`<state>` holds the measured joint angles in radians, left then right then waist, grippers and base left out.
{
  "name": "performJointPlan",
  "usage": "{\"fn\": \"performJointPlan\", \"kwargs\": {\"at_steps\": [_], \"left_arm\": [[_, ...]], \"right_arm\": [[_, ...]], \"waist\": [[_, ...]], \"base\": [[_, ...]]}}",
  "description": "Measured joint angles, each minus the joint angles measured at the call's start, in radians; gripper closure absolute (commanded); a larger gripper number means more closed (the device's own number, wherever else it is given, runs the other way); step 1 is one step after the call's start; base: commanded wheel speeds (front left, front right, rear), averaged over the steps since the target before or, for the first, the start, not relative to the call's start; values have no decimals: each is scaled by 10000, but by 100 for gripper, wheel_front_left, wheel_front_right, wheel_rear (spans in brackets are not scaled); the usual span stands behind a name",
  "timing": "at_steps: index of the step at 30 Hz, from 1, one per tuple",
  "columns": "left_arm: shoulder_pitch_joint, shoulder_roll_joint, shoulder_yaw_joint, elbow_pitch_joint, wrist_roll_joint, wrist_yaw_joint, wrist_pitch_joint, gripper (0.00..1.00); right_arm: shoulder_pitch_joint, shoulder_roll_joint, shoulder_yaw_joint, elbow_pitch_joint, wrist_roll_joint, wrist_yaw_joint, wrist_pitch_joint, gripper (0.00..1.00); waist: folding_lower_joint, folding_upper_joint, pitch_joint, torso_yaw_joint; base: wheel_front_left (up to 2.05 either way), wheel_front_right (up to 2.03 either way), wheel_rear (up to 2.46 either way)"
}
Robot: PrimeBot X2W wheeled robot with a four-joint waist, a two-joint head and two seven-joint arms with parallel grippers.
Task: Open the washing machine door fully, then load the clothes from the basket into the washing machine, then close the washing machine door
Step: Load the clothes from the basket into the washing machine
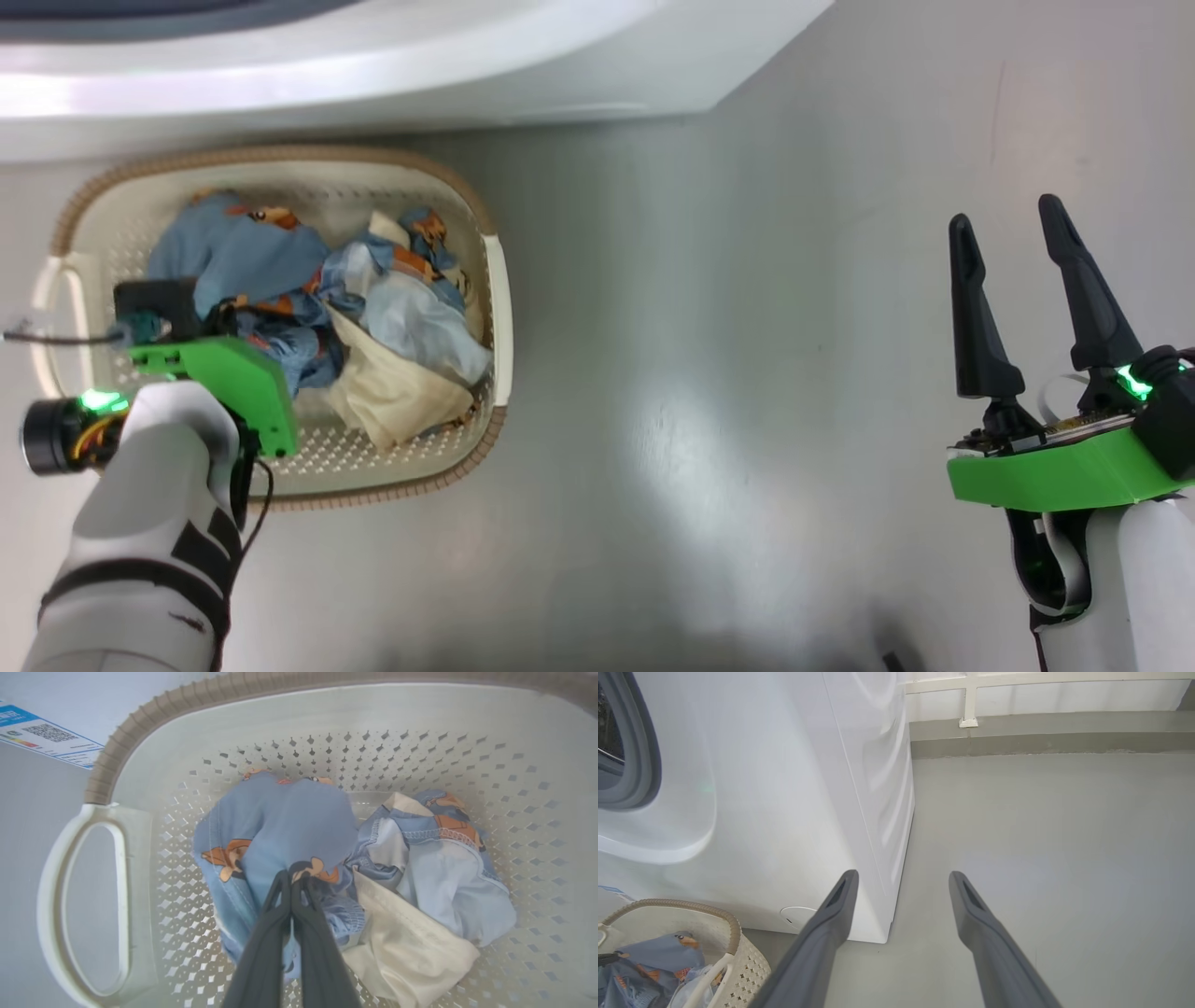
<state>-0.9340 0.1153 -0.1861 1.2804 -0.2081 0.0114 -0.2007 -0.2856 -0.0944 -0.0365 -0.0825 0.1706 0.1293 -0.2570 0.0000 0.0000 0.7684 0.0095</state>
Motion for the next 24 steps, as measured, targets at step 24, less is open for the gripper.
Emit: {"fn": "performJointPlan", "kwargs": {"at_steps": [24], "left_arm": [[5108, -52, 1501, -7204, -589, 203, -476, 100]], "right_arm": [[1215, 117, 562, 777, 171, -2, 0, 0]], "waist": [[0, 0, -3422, 218]], "base": [[0, 0, 0]]}}
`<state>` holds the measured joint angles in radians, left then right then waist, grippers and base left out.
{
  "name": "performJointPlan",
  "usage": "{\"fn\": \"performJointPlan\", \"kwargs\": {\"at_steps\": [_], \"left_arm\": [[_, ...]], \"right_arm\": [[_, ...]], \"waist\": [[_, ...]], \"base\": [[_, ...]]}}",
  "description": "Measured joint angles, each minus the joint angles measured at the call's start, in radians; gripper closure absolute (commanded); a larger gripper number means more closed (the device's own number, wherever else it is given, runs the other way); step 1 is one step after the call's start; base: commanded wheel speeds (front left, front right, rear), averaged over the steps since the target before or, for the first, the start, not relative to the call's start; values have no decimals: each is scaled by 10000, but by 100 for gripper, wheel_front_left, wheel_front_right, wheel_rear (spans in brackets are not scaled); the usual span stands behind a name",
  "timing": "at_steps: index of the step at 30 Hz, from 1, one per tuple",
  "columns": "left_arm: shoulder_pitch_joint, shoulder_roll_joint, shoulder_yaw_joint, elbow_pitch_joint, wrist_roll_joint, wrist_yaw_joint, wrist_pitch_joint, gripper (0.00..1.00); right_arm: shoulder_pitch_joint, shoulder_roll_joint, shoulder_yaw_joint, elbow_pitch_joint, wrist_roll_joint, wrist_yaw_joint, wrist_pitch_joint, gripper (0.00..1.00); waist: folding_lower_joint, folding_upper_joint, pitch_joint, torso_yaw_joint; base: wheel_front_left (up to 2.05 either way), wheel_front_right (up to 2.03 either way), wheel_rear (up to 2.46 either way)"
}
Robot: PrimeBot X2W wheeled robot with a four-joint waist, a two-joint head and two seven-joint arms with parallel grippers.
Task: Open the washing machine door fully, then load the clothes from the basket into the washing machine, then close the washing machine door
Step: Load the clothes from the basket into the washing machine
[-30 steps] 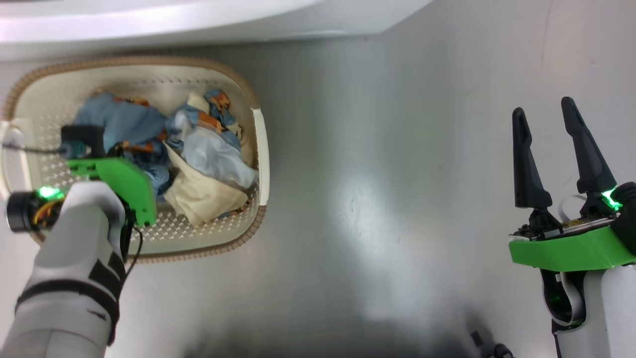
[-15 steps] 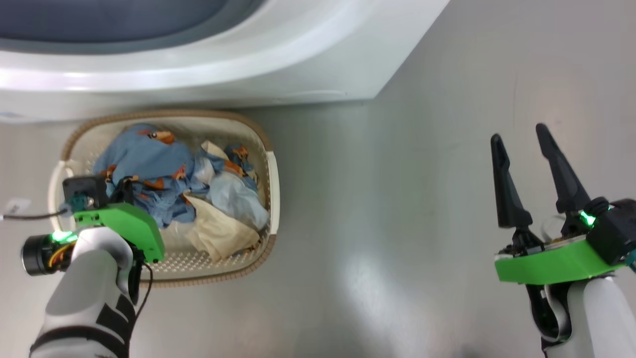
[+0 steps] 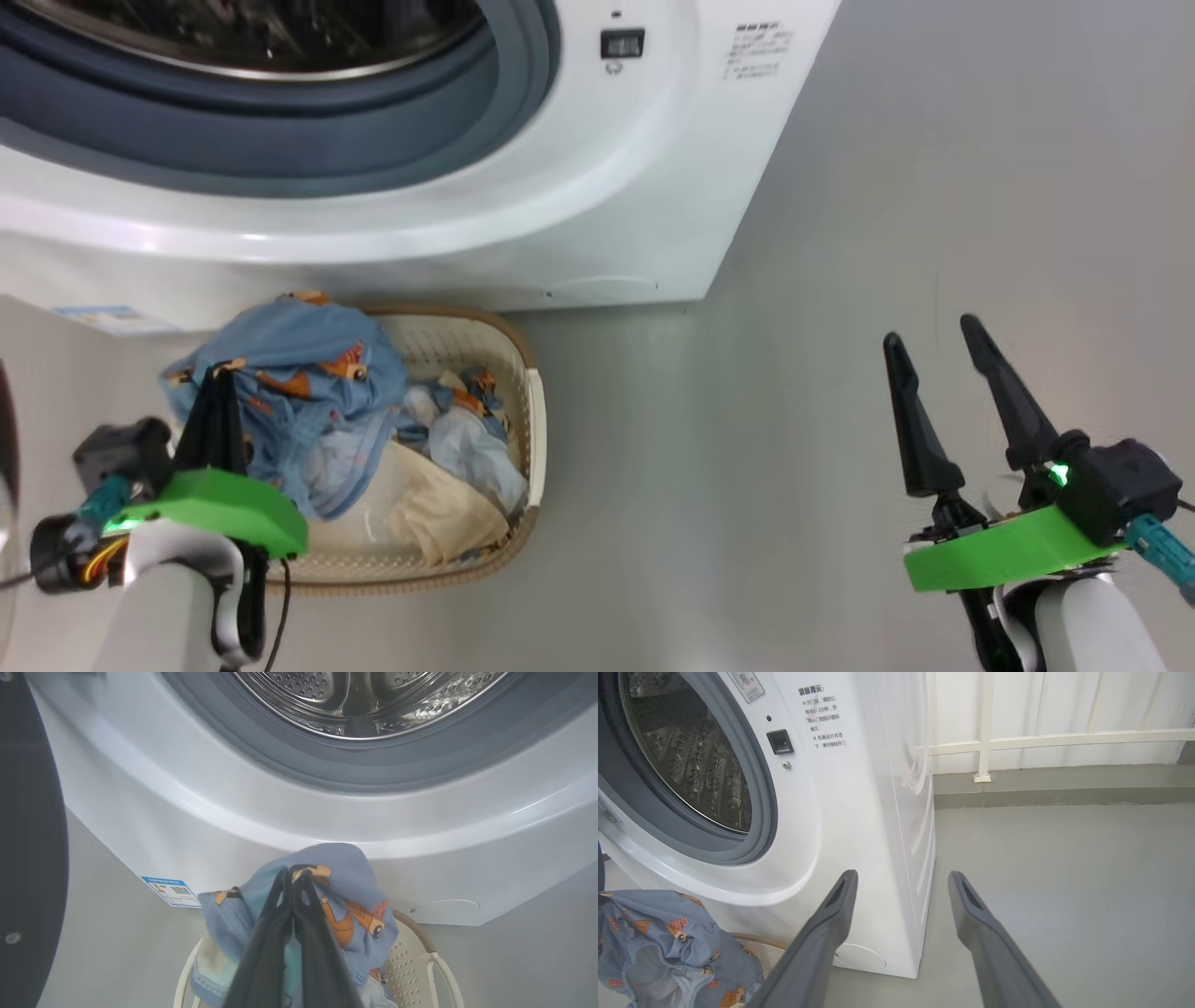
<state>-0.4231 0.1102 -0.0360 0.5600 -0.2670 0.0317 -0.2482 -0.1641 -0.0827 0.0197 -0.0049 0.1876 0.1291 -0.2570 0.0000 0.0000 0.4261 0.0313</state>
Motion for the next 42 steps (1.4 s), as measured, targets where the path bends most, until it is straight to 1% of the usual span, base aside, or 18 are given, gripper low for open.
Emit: {"fn": "performJointPlan", "kwargs": {"at_steps": [6, 12, 20, 23, 27, 31, 36, 42], "left_arm": [[1006, -35, 201, -1833, 203, 79, 0, 100], [1539, -40, 454, -3469, 351, 84, -35, 100], [2358, -75, 656, -5173, 527, 186, -73, 100], [2799, -90, 782, -5641, 529, 268, -73, 100], [3390, -104, 840, -6077, 640, 268, -73, 100], [3878, -309, 878, -6435, 642, 268, -73, 100], [4262, -360, 880, -6531, 642, 268, -73, 100], [4289, -426, 945, -6554, 642, 251, -73, 100]], "right_arm": [[229, 75, 56, 127, 6, 2, 0, 0], [462, 140, 155, 270, 84, 2, 0, 0], [854, 190, 176, 278, 146, 2, 0, 0], [867, 203, 176, 288, 146, 2, 0, 0], [1127, 215, 176, 288, 146, 0, 0, 0], [1303, 245, 121, 276, 148, 2, 0, 0], [1487, 255, 92, 286, 148, 2, 0, 0], [1493, 270, 117, 278, 148, 2, 0, 0]], "waist": [[0, 1, -706, 18], [0, 0, -1268, 11], [0, 0, -1863, -47], [0, 0, -2099, -85], [0, 1, -2435, -135], [0, 0, -2733, -177], [0, 0, -2953, -188], [0, 1, -2957, -156]], "base": [[0, 0, 0], [0, 0, 0], [0, 0, 0], [0, 0, 0], [0, 0, 0], [0, 0, 0], [0, 0, 0], [0, 0, 0]]}}
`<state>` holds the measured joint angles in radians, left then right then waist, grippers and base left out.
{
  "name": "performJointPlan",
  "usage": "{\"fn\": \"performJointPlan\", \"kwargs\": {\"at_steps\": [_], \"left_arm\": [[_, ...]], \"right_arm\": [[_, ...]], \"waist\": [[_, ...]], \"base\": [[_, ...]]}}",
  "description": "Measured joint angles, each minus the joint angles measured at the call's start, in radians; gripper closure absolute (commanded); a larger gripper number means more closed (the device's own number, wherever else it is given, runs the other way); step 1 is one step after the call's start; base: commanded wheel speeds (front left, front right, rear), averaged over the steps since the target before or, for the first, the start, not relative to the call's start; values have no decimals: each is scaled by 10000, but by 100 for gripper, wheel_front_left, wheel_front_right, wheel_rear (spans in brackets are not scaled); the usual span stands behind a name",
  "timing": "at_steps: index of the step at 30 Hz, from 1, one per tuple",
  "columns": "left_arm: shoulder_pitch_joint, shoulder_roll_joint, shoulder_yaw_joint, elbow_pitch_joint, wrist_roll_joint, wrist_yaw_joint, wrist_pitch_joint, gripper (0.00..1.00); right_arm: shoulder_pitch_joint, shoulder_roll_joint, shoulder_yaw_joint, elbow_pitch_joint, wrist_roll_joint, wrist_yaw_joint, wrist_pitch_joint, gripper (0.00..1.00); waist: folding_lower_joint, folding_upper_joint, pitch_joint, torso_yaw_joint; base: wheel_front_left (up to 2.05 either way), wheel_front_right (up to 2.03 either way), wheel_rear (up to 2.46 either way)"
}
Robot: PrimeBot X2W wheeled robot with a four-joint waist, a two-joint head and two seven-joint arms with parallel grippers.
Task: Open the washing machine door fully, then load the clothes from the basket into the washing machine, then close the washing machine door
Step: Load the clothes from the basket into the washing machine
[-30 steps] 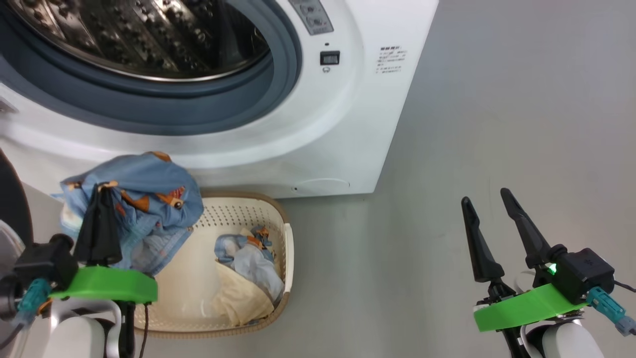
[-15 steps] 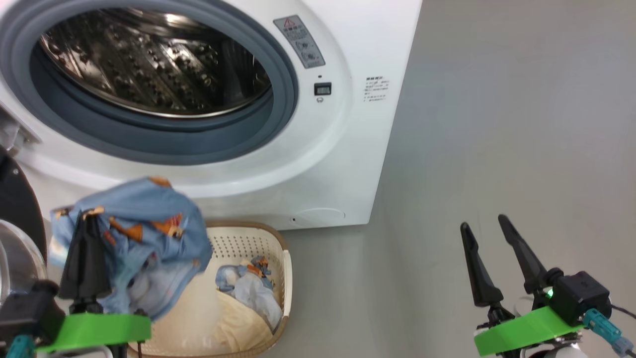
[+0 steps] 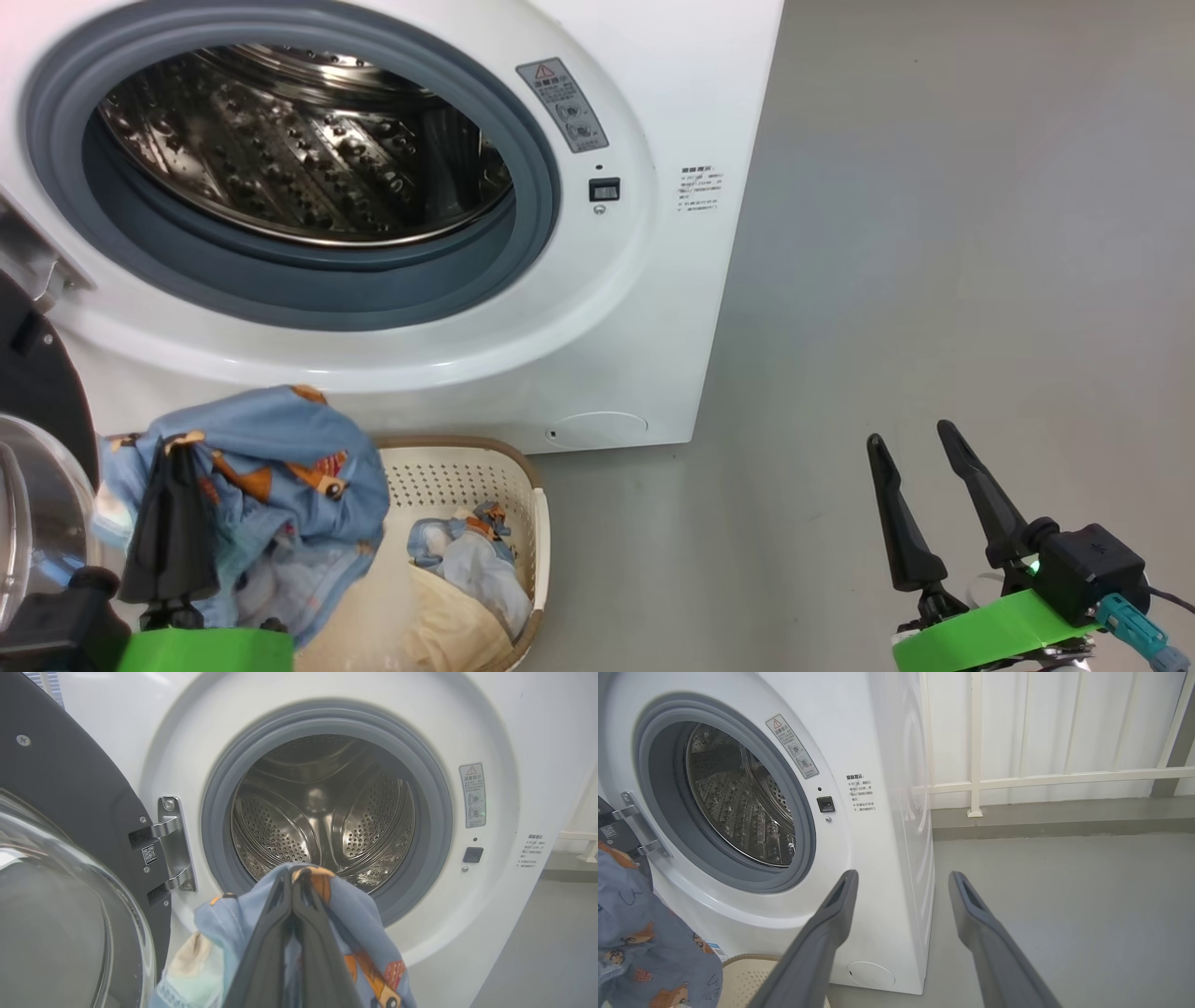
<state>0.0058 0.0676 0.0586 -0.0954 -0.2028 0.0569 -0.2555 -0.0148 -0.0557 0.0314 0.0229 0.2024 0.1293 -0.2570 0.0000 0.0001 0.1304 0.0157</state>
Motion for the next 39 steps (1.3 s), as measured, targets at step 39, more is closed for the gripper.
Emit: {"fn": "performJointPlan", "kwargs": {"at_steps": [39], "left_arm": [[-6756, 644, -418, 4587, 40, -986, 370, 100]], "right_arm": [[-1542, -25, 280, -343, 0, -2, 0, 0]], "waist": [[0, 0, 3273, -698]], "base": [[0, 0, 0]]}}
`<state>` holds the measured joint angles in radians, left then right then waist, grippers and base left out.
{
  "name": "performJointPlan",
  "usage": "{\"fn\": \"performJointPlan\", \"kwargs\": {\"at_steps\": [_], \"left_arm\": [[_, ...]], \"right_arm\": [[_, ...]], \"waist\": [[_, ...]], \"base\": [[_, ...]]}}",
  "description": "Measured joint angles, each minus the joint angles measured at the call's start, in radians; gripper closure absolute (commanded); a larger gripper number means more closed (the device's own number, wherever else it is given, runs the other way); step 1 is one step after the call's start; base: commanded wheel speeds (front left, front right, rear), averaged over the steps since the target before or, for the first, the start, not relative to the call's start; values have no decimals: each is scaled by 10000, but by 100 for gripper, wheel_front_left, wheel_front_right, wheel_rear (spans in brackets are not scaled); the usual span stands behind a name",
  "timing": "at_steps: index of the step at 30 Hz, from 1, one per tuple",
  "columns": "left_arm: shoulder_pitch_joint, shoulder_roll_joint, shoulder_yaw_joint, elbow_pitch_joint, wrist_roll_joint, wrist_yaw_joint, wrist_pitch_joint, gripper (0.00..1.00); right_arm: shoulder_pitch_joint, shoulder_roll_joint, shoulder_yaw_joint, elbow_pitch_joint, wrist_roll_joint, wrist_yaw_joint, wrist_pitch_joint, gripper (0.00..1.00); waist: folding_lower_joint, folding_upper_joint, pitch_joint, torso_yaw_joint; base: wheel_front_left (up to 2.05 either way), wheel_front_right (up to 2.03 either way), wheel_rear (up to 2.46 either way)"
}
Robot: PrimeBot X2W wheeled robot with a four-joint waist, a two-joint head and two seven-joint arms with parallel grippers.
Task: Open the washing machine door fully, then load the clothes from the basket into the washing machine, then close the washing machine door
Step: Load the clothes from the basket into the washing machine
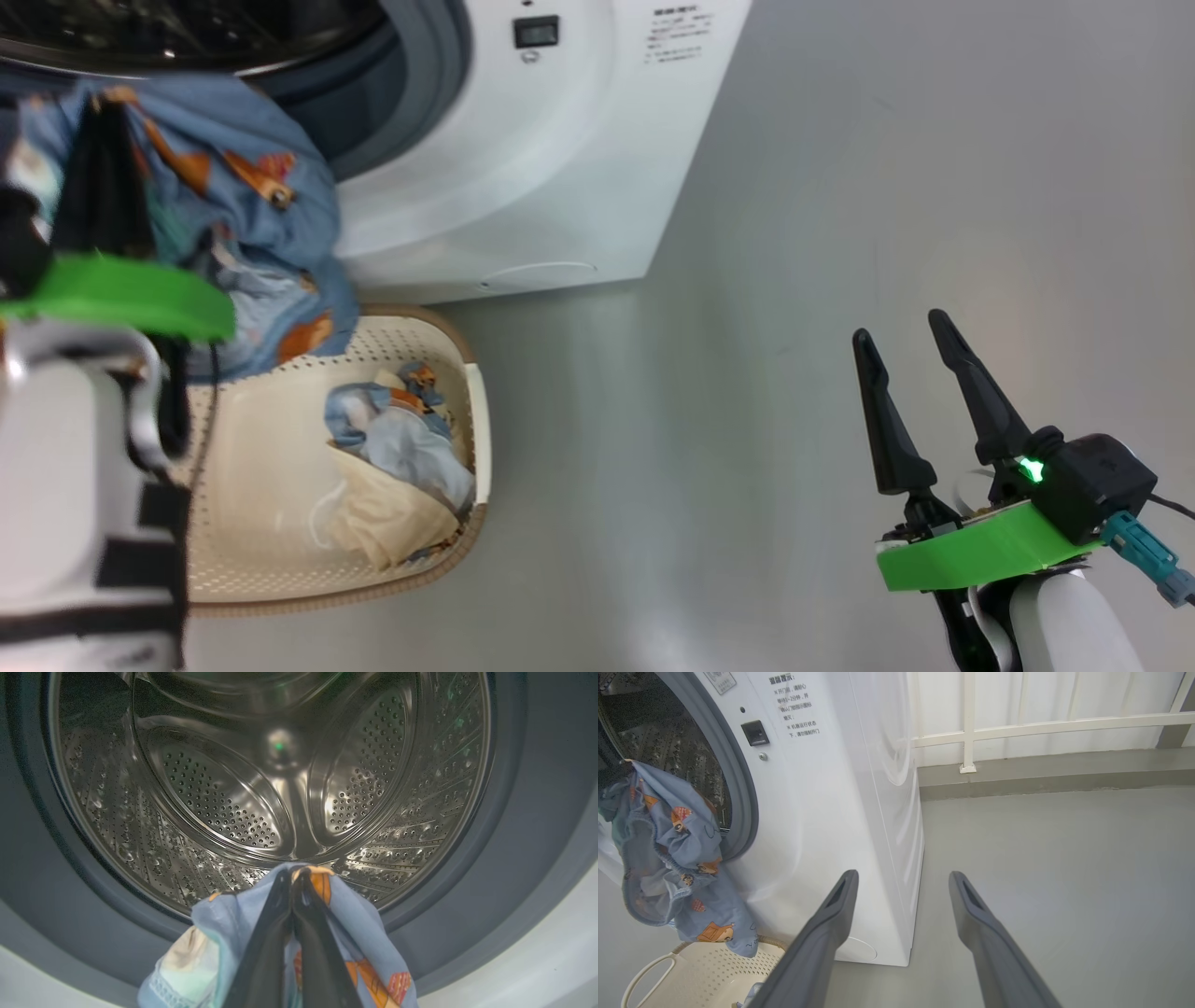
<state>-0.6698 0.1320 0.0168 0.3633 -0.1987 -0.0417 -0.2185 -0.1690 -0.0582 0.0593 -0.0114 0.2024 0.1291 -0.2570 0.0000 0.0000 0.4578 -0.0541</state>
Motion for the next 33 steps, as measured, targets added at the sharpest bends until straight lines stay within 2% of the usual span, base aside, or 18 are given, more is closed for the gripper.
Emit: {"fn": "performJointPlan", "kwargs": {"at_steps": [6, 17, 24, 33], "left_arm": [[-1708, 493, -79, 1304, 117, -88, 351, 100], [-4342, 1043, -176, 3239, 213, -98, 694, 100], [-5885, 1129, -470, 4435, 539, -71, 968, 100], [-7019, 1386, -780, 5789, 815, 36, 732, 100]], "right_arm": [[-234, 2, 198, 2, 128, 2, 0, 0], [-486, 6, 244, 0, 203, 2, 0, 0], [-657, 6, 270, -75, 203, 2, 0, 0], [-803, 17, 318, -138, 205, 2, 0, 0]], "waist": [[0, 0, 466, -366], [0, 0, 1474, -802], [0, 1, 2248, -894], [0, 0, 2998, -959]], "base": [[0, 0, 0], [0, 0, 0], [0, 0, 0], [0, 0, 0]]}}
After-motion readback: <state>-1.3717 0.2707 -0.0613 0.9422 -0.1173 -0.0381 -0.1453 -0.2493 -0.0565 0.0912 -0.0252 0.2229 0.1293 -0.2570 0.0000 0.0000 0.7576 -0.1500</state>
